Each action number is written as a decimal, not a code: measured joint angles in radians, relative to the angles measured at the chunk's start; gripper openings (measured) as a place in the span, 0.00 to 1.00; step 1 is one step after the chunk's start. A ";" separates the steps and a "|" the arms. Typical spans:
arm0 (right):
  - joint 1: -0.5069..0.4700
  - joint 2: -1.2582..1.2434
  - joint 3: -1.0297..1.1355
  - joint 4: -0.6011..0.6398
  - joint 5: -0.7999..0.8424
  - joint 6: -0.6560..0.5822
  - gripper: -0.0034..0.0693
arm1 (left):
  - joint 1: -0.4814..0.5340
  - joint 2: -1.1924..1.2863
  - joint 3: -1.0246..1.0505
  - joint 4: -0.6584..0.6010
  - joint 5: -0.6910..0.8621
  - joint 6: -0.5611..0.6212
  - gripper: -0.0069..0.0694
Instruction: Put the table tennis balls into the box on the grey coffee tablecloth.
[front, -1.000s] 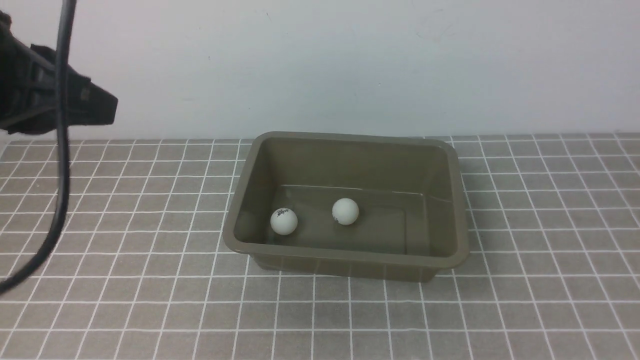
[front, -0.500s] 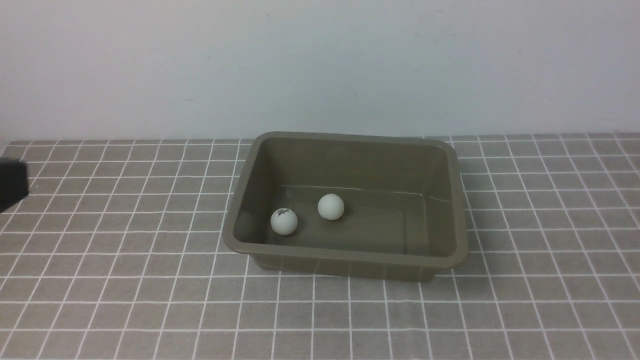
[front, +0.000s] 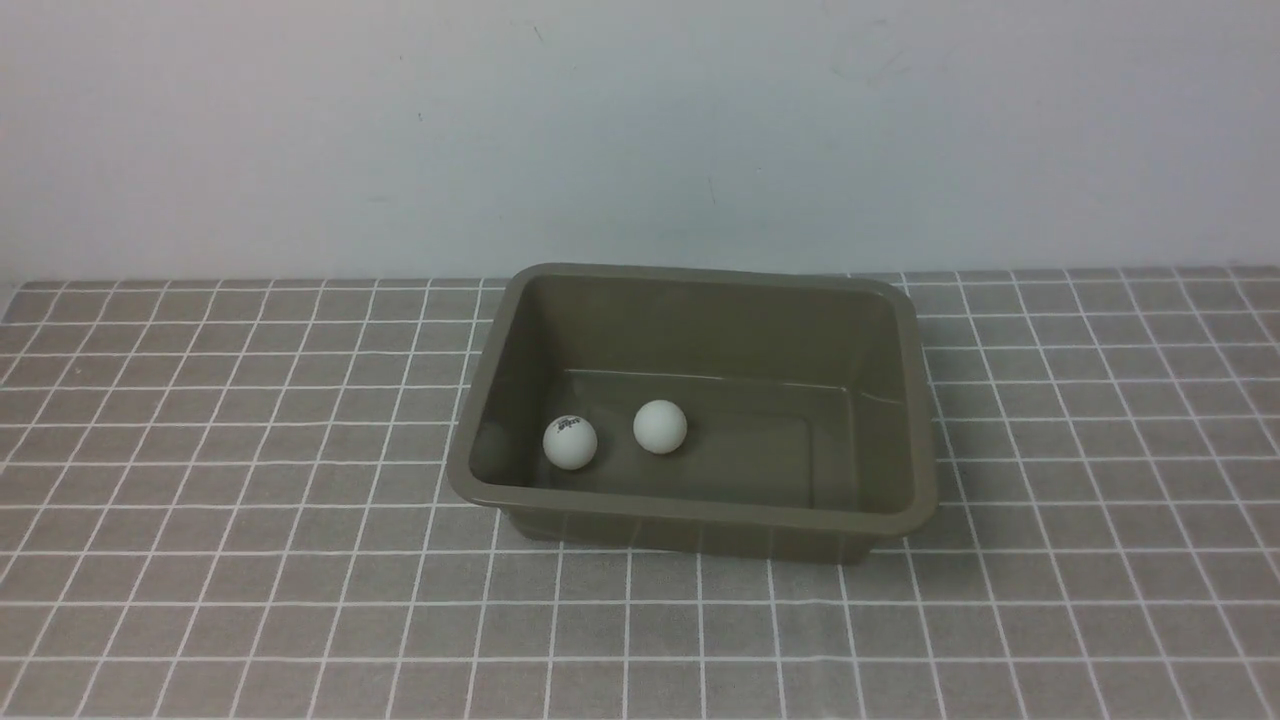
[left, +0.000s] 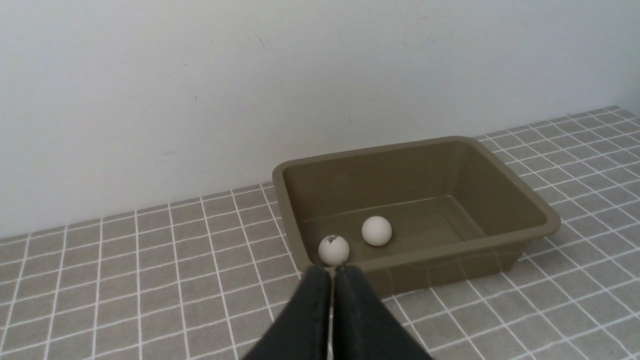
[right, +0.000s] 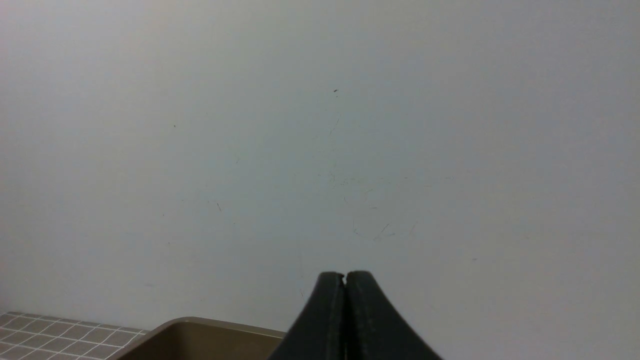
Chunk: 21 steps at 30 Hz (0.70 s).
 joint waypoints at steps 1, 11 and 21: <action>0.000 0.000 0.000 0.000 0.000 0.000 0.03 | 0.000 -0.004 0.001 0.000 0.005 0.001 0.08; 0.000 0.000 0.000 0.000 0.006 0.001 0.03 | 0.000 -0.005 0.159 0.095 -0.211 0.050 0.08; 0.000 0.000 0.000 0.000 0.010 0.001 0.03 | 0.000 -0.114 0.569 0.386 -0.399 -0.103 0.08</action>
